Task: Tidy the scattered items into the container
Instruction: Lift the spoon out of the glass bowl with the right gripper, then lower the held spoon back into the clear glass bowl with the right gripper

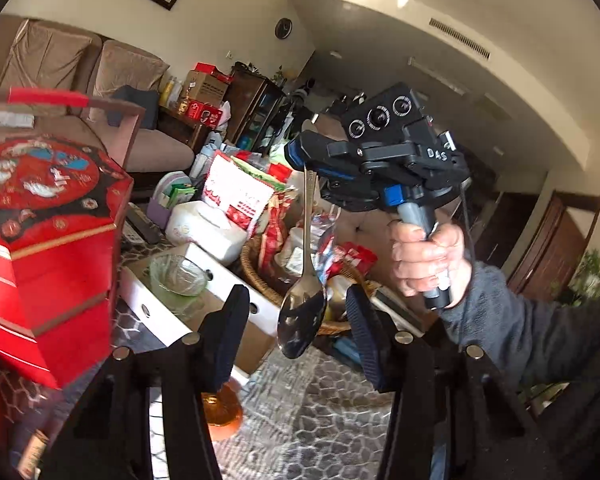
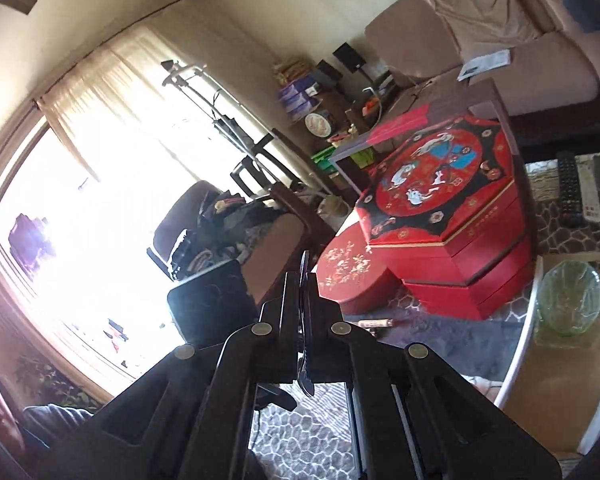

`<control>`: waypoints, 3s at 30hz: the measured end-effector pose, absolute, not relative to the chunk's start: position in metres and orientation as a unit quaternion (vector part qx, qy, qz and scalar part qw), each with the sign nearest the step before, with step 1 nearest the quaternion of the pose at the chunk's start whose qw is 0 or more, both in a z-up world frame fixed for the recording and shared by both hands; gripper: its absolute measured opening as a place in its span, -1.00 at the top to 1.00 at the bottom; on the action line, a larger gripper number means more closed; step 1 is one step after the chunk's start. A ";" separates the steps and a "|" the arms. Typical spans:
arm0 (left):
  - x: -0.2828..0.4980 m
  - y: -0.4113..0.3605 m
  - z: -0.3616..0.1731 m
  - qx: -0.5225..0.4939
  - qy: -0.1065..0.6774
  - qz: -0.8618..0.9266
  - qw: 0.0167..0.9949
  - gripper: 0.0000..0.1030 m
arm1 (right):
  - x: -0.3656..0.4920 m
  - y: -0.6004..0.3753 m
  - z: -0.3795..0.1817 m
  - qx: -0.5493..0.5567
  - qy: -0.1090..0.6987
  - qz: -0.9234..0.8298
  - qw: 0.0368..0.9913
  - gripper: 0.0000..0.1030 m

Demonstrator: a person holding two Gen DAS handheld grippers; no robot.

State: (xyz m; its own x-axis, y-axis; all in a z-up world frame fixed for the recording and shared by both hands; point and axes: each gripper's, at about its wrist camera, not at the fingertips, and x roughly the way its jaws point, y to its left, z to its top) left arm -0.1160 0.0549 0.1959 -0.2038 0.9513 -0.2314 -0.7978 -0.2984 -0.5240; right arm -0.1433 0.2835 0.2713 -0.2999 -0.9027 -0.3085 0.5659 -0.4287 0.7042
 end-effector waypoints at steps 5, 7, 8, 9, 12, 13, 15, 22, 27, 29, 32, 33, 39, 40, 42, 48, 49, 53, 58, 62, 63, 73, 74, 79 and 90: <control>-0.105 0.022 0.161 -0.200 -0.340 0.697 0.599 0.02 | -0.139 0.293 0.245 0.324 -0.322 -0.744 0.488 0.95; -0.098 0.012 0.145 -0.178 -0.408 0.677 0.587 0.02 | -0.136 0.301 0.230 0.301 -0.376 -0.725 0.493 0.95; -0.093 0.009 0.137 -0.170 -0.435 0.665 0.583 0.03 | -0.134 0.304 0.222 0.287 -0.403 -0.715 0.494 0.95; -0.088 0.008 0.131 -0.160 -0.457 0.656 0.579 0.03 | -0.132 0.305 0.216 0.276 -0.424 -0.708 0.492 0.95; -0.078 0.006 0.119 -0.128 -0.515 0.633 0.563 0.06 | -0.125 0.304 0.197 0.251 -0.469 -0.689 0.492 0.95; -0.075 0.004 0.117 -0.117 -0.529 0.628 0.559 0.14 | -0.124 0.302 0.190 0.245 -0.485 -0.682 0.489 0.95; -0.071 0.005 0.115 -0.105 -0.544 0.620 0.556 0.35 | -0.122 0.300 0.177 0.236 -0.515 -0.668 0.483 0.95; -0.073 0.005 0.115 -0.125 -0.544 0.628 0.541 0.39 | -0.124 0.287 0.161 0.226 -0.553 -0.647 0.474 0.95; -0.075 0.002 0.111 -0.133 -0.542 0.634 0.535 0.71 | -0.124 0.283 0.151 0.233 -0.567 -0.638 0.467 0.95; -0.076 0.003 0.109 -0.143 -0.544 0.633 0.532 0.83 | -0.123 0.280 0.148 0.236 -0.569 -0.637 0.464 0.94; -0.073 0.000 0.106 -0.131 -0.557 0.631 0.525 0.93 | -0.121 0.278 0.144 0.242 -0.574 -0.630 0.464 0.94; -0.071 -0.002 0.106 -0.126 -0.560 0.631 0.522 0.95 | -0.121 0.277 0.141 0.244 -0.575 -0.629 0.463 0.93; -0.065 -0.013 0.104 -0.107 -0.594 0.619 0.503 0.96 | -0.121 0.273 0.126 0.260 -0.591 -0.607 0.463 0.30; -0.066 -0.015 0.104 -0.105 -0.599 0.616 0.500 0.96 | -0.120 0.275 0.123 0.257 -0.596 -0.605 0.461 0.23; -0.068 -0.017 0.103 -0.112 -0.608 0.612 0.494 0.96 | -0.114 0.284 0.119 0.252 -0.603 -0.609 0.450 0.23; -0.079 -0.023 0.108 -0.187 -0.606 0.608 0.478 0.96 | -0.078 0.303 0.185 0.271 -0.376 -0.802 0.376 0.25; -0.082 -0.024 0.111 -0.209 -0.602 0.608 0.473 0.96 | -0.068 0.298 0.206 0.268 -0.292 -0.846 0.357 0.25; -0.087 -0.038 0.125 -0.274 -0.605 0.600 0.446 0.96 | -0.019 0.245 0.249 0.217 0.111 -0.942 0.231 0.27; -0.077 -0.040 0.137 -0.319 -0.622 0.585 0.411 0.96 | 0.014 0.185 0.226 0.151 0.373 -0.899 0.170 0.42; -0.066 -0.026 0.145 -0.328 -0.619 0.577 0.421 0.96 | 0.029 0.152 0.198 0.086 0.493 -0.857 0.126 0.42; -0.064 -0.023 0.146 -0.333 -0.615 0.576 0.423 0.95 | 0.032 0.146 0.190 0.068 0.517 -0.846 0.110 0.42; -0.057 -0.008 0.143 -0.361 -0.608 0.562 0.430 0.95 | 0.029 0.137 0.159 0.054 0.588 -0.804 0.072 0.86; -0.057 -0.008 0.143 -0.363 -0.607 0.561 0.429 0.95 | 0.029 0.137 0.160 0.055 0.588 -0.804 0.071 0.86; -0.057 -0.006 0.141 -0.367 -0.606 0.559 0.430 0.95 | 0.028 0.138 0.162 0.059 0.594 -0.799 0.076 0.95; -0.062 -0.003 0.156 -0.380 -0.411 0.755 0.341 0.09 | -0.063 0.210 0.229 0.315 0.405 -0.847 0.138 0.95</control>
State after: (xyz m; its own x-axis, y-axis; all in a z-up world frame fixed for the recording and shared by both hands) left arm -0.0625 -0.0034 0.1558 -0.4781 0.8277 -0.2938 -0.2018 -0.4290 -0.8805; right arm -0.0631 0.2103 0.2288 -0.7638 0.0209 -0.6451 0.4888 -0.6338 -0.5994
